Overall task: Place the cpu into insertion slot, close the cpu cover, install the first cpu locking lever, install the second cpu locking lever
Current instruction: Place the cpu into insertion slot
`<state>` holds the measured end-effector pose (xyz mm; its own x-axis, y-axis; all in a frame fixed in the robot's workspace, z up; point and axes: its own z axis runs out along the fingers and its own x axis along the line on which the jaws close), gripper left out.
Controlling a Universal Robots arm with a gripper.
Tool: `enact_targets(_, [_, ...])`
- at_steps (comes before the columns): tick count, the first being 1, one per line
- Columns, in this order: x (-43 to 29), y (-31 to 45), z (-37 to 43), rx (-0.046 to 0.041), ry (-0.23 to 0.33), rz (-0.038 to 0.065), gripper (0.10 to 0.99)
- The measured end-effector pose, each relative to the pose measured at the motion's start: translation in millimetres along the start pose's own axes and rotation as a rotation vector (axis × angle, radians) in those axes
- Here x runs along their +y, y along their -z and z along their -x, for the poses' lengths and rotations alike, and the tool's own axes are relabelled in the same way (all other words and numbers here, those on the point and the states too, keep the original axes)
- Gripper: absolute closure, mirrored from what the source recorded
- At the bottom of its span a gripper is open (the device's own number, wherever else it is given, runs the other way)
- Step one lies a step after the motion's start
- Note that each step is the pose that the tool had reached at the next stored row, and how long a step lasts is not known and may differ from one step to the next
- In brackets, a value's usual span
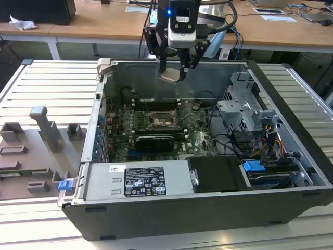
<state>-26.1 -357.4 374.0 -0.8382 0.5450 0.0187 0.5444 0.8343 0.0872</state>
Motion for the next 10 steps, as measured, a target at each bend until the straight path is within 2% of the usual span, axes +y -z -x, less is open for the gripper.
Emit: enact_targets(10, [-0.2,-1.8,0.0,-0.0075,-0.076,0.0,0.557])
